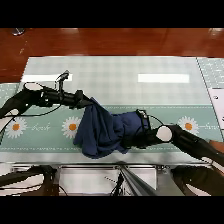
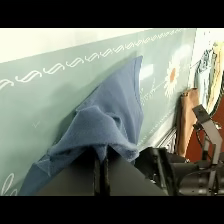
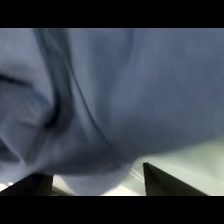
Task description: Fold the shirts.
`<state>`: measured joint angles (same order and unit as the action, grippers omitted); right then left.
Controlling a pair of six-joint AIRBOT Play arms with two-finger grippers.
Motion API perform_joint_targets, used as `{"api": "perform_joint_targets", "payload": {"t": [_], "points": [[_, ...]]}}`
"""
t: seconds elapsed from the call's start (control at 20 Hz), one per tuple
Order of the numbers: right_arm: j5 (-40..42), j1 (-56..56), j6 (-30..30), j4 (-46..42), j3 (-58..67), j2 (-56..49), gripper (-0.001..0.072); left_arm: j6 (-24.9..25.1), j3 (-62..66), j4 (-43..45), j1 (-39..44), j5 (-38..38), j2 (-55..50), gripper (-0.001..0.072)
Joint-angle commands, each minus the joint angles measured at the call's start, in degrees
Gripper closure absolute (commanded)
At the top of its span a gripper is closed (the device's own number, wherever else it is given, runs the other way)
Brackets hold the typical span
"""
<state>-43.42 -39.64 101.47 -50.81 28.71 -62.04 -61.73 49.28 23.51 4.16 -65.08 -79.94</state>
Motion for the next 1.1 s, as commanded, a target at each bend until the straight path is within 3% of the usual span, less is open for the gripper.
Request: {"api": "perform_joint_targets", "payload": {"t": [0.0,0.1,0.15,0.2,0.45,0.6,0.8,0.9,1.05], "points": [[4.3,-1.9,-0.2,2.5,0.0,-2.9,0.0121,-0.1,0.1,0.0,-0.1,0.0,0.0,0.0682],[5.5,-4.4,-0.3,3.0,0.0,-3.6,0.0385,-0.1,0.1,0.0,-0.1,0.0,0.0,0.0682],[5.7,-5.4,-1.3,2.9,0.2,-3.4,0.0625,-0.1,0.1,0.0,-0.1,0.1,0.0,0.0682],[4.9,-5.5,-2.7,3.0,1.0,-2.9,0.0690,-0.1,0.1,0.0,-0.2,0.1,0.0,0.0682],[-6.9,3.6,-3.0,-9.4,16.0,6.4,0.0692,0.9,4.7,-6.8,-2.8,0.2,3.7,0.0682],[-16.1,15.9,-3.5,-15.8,36.8,8.5,0.0692,2.5,14.7,-16.7,-4.7,3.6,8.5,0.0682],[-23.3,26.0,-7.1,-16.2,68.1,7.8,0.0692,2.5,36.3,-18.3,-7.3,10.4,14.5,0.0683],[-28.5,27.1,-8.3,-16.9,81.0,7.8,0.0692,1.3,45.2,-14.3,-9.5,13.9,18.5,0.0683],[-36.4,27.0,-9.5,-17.7,94.2,9.2,0.0692,-6.7,52.3,2.3,-14.9,17.7,27.3,0.0683]]}}
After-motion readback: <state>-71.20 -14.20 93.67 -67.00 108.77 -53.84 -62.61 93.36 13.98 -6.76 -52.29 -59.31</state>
